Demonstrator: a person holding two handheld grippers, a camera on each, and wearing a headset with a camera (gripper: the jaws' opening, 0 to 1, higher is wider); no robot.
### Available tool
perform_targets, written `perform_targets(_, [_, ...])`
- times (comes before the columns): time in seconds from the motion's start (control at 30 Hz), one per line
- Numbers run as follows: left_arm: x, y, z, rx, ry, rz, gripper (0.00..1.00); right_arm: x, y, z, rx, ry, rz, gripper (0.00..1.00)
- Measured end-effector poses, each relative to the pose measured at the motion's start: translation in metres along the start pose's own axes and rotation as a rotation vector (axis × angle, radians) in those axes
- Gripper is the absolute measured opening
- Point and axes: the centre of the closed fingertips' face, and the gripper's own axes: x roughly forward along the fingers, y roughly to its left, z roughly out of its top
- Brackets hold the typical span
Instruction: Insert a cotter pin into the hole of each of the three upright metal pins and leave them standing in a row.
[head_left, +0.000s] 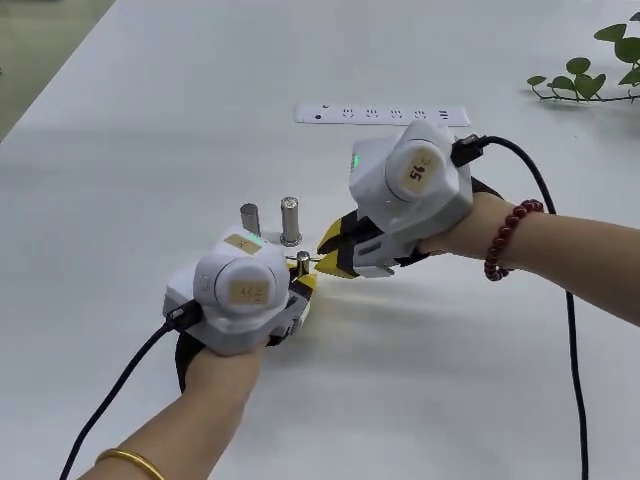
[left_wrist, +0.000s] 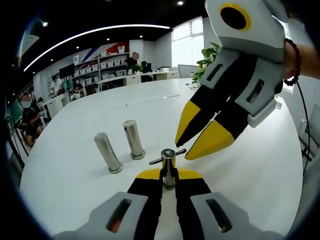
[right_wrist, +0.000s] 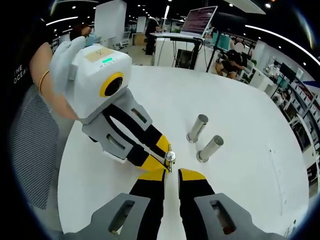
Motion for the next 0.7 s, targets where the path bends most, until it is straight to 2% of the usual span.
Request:
perform_targets(0.17, [0.0002, 0.0000, 0.0002, -0.003, -0.002, 0.007, 0.06, -0.0035, 0.0040, 0.0016, -0.009, 0.001, 0.000, 0.00])
perform_targets(0.7, [-0.0006, 0.0001, 0.0005, -0.026, 0.000, 0.017, 0.06, 0.0005, 0.0011, 0.0094, -0.006, -0.022, -0.010, 0.00])
